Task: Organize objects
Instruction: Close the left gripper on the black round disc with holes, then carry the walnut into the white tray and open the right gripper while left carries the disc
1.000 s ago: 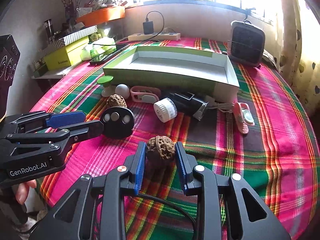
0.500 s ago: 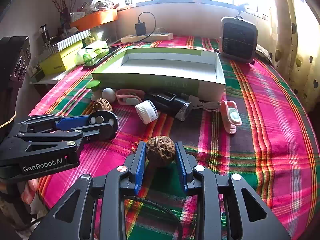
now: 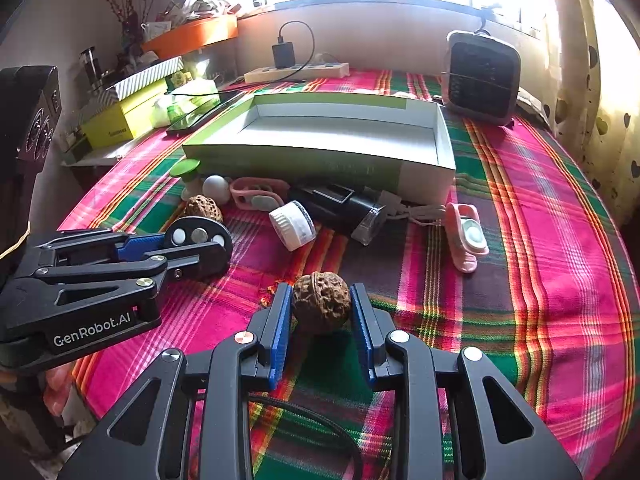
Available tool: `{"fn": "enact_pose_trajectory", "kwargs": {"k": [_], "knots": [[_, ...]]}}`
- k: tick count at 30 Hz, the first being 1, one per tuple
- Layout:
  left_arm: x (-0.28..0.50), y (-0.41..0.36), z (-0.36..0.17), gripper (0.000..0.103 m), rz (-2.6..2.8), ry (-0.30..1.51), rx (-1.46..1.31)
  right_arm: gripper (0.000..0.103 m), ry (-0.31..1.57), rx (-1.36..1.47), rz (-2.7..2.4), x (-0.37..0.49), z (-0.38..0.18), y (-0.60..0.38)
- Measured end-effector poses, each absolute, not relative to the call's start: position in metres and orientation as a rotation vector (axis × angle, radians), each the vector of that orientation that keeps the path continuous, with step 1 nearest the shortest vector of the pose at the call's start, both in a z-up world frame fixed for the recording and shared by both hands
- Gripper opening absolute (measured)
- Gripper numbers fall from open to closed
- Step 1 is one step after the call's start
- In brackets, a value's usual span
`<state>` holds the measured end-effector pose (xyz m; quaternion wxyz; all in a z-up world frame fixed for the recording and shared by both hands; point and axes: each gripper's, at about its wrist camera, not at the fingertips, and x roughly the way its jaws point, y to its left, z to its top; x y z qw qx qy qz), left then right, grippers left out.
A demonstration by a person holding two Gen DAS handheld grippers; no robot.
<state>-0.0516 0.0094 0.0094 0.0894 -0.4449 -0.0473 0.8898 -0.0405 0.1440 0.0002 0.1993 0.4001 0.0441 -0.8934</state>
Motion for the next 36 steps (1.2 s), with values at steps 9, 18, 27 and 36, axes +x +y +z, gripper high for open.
{"fn": "enact_pose_trajectory", "kwargs": {"k": [9,18,27,36], "knots": [[-0.049,0.010,0.013,0.025,2.653,-0.124,-1.308,0.031,0.127,1.112,-2.512,-0.040,0.003,0.144],[-0.047,0.008,0.023,0.025,2.658,-0.129,-1.264,0.031,0.127,1.075,-2.520,-0.039,0.012,0.142],[-0.048,0.004,0.031,0.025,2.655,-0.144,-1.226,0.031,0.130,1.054,-2.531,-0.042,0.019,0.140],[-0.059,0.003,0.040,0.025,2.664,-0.140,-1.201,0.031,0.154,1.024,-2.544,-0.052,0.031,0.137]]}}
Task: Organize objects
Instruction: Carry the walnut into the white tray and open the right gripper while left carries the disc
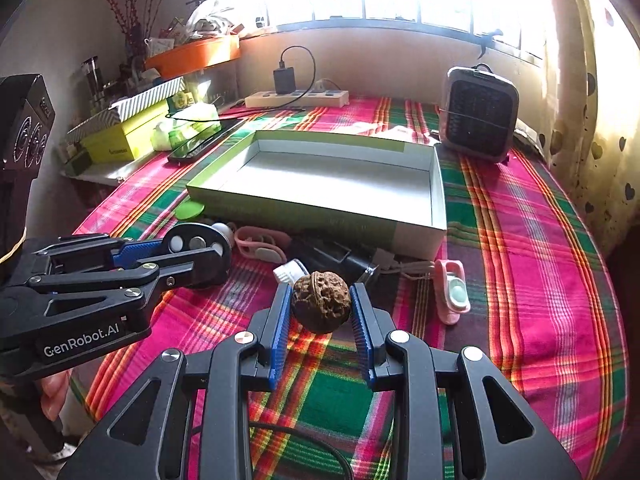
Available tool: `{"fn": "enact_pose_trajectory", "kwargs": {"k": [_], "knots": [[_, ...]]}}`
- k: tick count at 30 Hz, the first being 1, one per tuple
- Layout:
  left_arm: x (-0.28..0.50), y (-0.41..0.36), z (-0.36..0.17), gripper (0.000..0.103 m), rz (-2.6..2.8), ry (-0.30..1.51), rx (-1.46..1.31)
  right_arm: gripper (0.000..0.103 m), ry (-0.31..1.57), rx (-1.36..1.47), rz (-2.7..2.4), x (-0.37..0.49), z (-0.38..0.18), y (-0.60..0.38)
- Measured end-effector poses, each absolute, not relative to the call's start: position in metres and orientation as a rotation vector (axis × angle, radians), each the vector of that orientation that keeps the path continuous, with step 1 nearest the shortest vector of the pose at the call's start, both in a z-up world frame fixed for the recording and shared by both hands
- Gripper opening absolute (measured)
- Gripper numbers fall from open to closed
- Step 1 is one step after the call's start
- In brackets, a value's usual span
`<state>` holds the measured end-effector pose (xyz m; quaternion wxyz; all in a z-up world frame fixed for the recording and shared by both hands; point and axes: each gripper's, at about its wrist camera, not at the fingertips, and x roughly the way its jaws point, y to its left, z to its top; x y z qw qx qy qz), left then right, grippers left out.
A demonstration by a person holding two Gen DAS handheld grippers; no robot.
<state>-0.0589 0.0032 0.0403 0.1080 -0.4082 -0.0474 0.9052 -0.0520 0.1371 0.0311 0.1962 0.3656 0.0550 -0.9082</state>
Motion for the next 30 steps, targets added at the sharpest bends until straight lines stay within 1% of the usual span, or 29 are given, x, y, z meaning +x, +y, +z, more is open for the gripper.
{"fn": "enact_pose_trajectory", "kwargs": {"k": [11,20,30], "knots": [[-0.090,-0.006,0.053,0.025,2.664,-0.174,-1.181,0.031,0.142,1.007,-2.549,-0.085,0.046,0.134],[-0.127,-0.019,0.058,0.025,2.695,-0.171,-1.180,0.031,0.169,1.008,-2.539,-0.122,0.056,0.124],[-0.173,-0.028,0.060,0.025,2.720,-0.140,-1.188,0.031,0.172,1.079,-2.519,-0.172,0.049,0.111]]}}
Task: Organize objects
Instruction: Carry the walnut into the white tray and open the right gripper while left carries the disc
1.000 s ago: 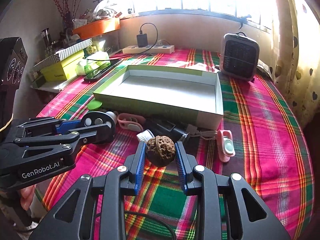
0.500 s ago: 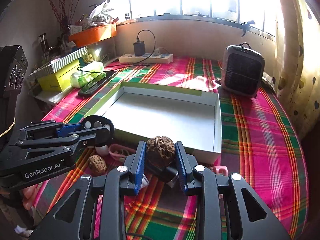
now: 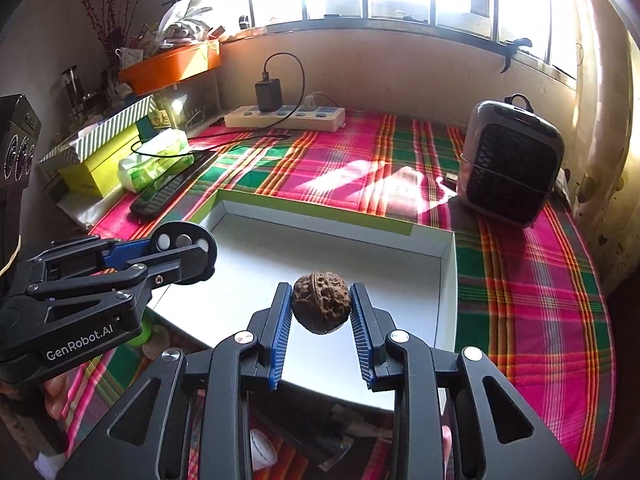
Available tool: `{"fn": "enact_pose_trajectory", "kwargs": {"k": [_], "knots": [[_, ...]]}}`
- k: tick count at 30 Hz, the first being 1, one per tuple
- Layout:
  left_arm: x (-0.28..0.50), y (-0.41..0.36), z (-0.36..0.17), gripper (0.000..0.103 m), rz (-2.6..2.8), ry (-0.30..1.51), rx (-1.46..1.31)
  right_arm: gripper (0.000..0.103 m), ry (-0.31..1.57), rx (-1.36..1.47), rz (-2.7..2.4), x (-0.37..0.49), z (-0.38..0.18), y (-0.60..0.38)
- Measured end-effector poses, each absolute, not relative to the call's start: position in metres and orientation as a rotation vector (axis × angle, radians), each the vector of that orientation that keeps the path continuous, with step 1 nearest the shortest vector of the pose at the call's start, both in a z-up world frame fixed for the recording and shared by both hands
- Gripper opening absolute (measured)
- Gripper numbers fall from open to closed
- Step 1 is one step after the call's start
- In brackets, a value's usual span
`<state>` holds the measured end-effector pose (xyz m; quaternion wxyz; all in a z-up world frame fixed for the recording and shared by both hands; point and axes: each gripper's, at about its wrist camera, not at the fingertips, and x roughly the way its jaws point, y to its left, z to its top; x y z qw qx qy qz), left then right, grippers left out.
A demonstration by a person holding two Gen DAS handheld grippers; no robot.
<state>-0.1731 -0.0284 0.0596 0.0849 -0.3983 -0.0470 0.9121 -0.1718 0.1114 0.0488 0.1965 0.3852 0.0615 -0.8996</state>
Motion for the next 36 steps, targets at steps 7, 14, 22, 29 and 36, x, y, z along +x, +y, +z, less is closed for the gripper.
{"fn": "enact_pose_trajectory", "kwargs": {"k": [7,14,22,29,36], "knots": [[-0.201,-0.027,0.054,0.025,2.709,-0.100,-1.226,0.031,0.192,1.149,-2.502,-0.204,0.038,0.103],[-0.224,-0.025,0.043,0.025,2.693,-0.092,-1.275,0.031,0.178,1.235,-2.483,-0.231,0.026,0.100],[-0.242,-0.023,0.031,0.025,2.674,-0.076,-1.320,0.031,0.207,1.254,-2.488,-0.245,0.021,0.094],[-0.248,-0.024,0.026,0.025,2.661,-0.082,-1.338,0.031,0.226,1.274,-2.496,-0.252,0.015,0.095],[-0.251,-0.024,0.022,0.025,2.656,-0.078,-1.351,0.031,0.236,1.287,-2.500,-0.254,0.013,0.094]]}}
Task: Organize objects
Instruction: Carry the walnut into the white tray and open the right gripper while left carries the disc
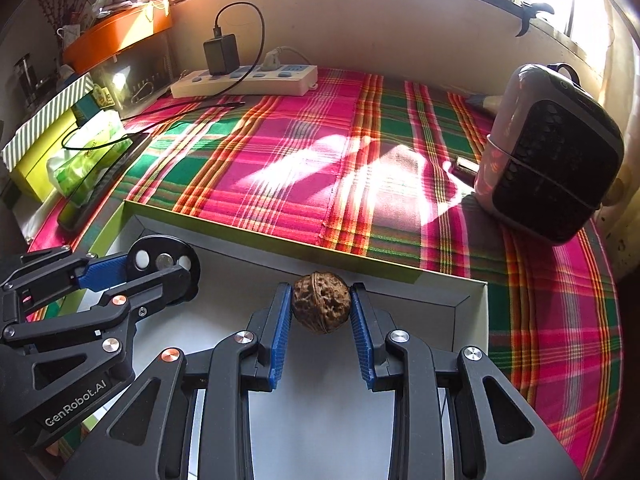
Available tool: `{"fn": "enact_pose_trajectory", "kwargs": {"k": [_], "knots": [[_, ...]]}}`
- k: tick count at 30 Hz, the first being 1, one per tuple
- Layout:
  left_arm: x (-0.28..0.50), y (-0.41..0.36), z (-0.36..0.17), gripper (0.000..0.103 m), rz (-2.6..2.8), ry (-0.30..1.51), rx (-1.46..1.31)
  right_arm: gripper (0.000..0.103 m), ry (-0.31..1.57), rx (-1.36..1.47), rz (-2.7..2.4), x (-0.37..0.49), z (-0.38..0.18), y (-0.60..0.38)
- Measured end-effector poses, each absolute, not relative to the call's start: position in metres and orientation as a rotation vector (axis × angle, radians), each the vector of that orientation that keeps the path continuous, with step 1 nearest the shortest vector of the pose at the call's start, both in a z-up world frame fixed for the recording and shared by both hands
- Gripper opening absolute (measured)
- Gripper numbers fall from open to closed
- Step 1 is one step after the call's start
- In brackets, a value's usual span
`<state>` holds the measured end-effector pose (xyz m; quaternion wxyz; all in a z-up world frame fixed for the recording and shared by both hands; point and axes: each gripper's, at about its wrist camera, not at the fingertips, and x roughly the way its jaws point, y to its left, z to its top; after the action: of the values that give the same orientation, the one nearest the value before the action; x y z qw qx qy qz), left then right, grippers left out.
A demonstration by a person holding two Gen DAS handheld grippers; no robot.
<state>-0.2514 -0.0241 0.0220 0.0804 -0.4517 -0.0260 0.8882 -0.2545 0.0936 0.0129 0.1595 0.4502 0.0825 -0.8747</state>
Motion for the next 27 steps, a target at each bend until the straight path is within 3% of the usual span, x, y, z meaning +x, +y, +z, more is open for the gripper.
{"fn": "enact_pose_trajectory", "kwargs": {"k": [27], "knots": [[-0.2543,-0.0215,0.0173,0.026,2.640,-0.068,-1.375,0.031,0.308,1.337,-2.522,-0.2572,0.0083,0.0909]]}}
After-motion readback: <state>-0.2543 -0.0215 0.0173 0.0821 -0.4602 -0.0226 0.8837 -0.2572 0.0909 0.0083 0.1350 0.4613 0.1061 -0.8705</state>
